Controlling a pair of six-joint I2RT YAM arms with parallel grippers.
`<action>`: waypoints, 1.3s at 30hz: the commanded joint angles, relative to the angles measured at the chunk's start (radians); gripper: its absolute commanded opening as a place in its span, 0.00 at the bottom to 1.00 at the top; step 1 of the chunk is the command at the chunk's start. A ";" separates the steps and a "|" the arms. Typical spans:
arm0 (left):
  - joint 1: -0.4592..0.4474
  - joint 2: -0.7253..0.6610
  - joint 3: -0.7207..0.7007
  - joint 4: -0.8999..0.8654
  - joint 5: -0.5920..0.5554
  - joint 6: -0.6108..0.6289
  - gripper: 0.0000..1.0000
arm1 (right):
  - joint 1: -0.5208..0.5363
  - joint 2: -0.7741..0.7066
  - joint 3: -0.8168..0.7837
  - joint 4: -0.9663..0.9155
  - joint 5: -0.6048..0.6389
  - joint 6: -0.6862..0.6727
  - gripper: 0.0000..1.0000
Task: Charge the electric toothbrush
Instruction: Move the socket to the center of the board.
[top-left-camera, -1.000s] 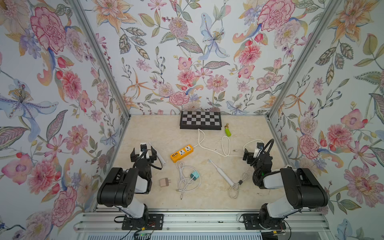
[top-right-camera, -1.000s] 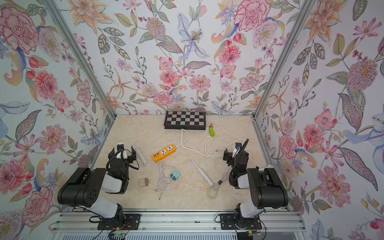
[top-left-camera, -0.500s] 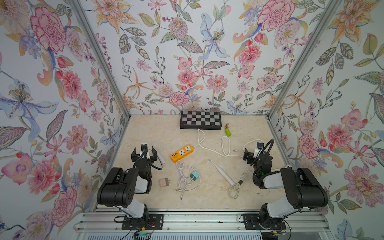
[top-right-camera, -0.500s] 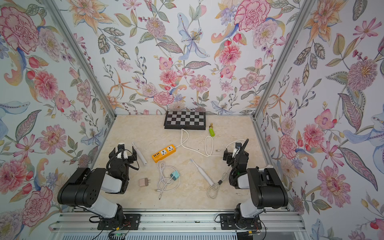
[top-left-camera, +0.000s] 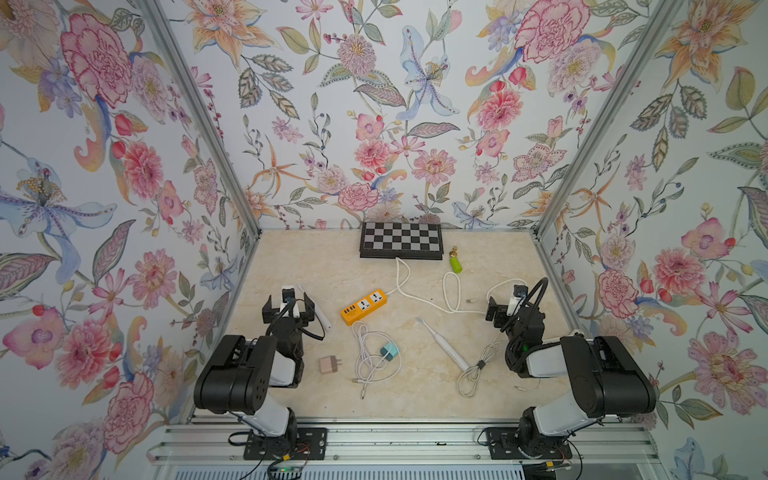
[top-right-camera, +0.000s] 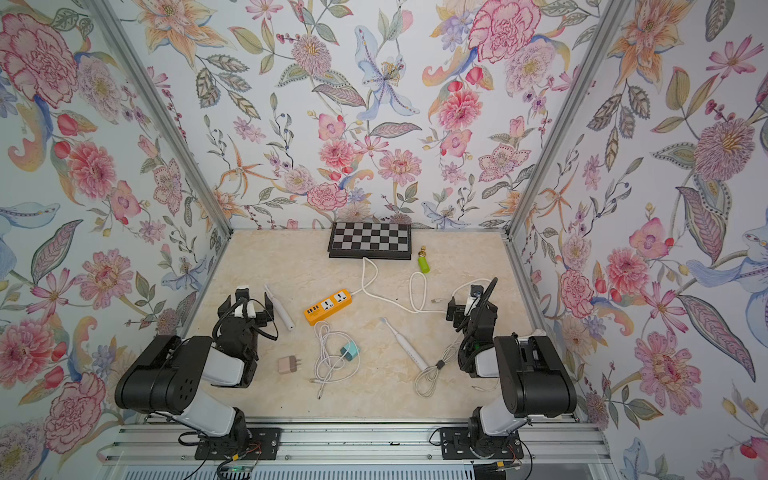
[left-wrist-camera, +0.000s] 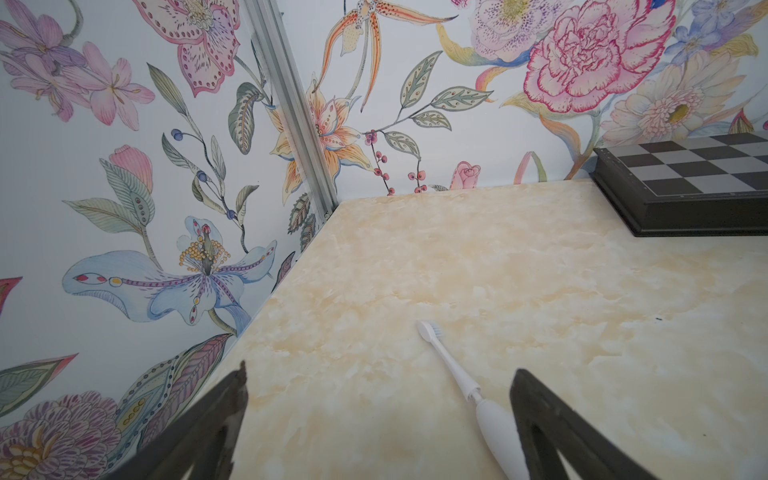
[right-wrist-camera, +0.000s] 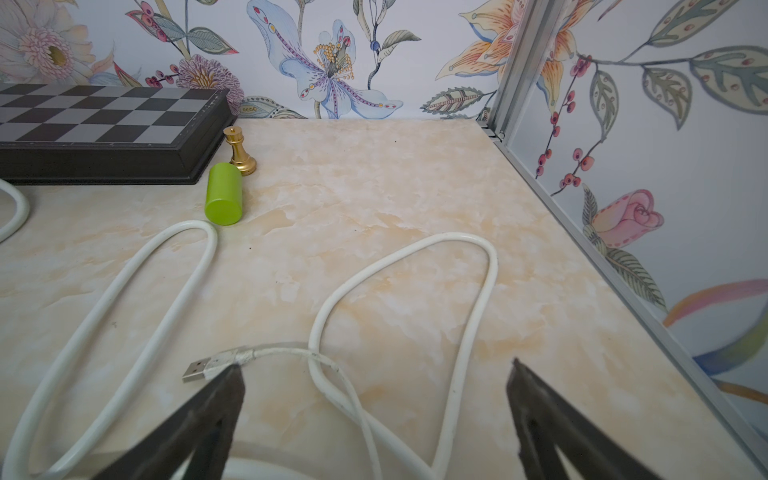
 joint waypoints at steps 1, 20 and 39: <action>0.008 -0.010 0.007 0.030 0.001 0.011 0.99 | -0.006 -0.008 0.021 0.031 -0.009 -0.008 1.00; 0.009 -0.551 0.153 -0.558 0.031 -0.259 0.99 | -0.037 -0.453 0.128 -0.577 0.076 0.430 1.00; -0.186 -0.407 0.442 -1.197 0.222 -0.346 0.99 | 0.030 -0.569 0.279 -1.077 -0.392 0.468 1.00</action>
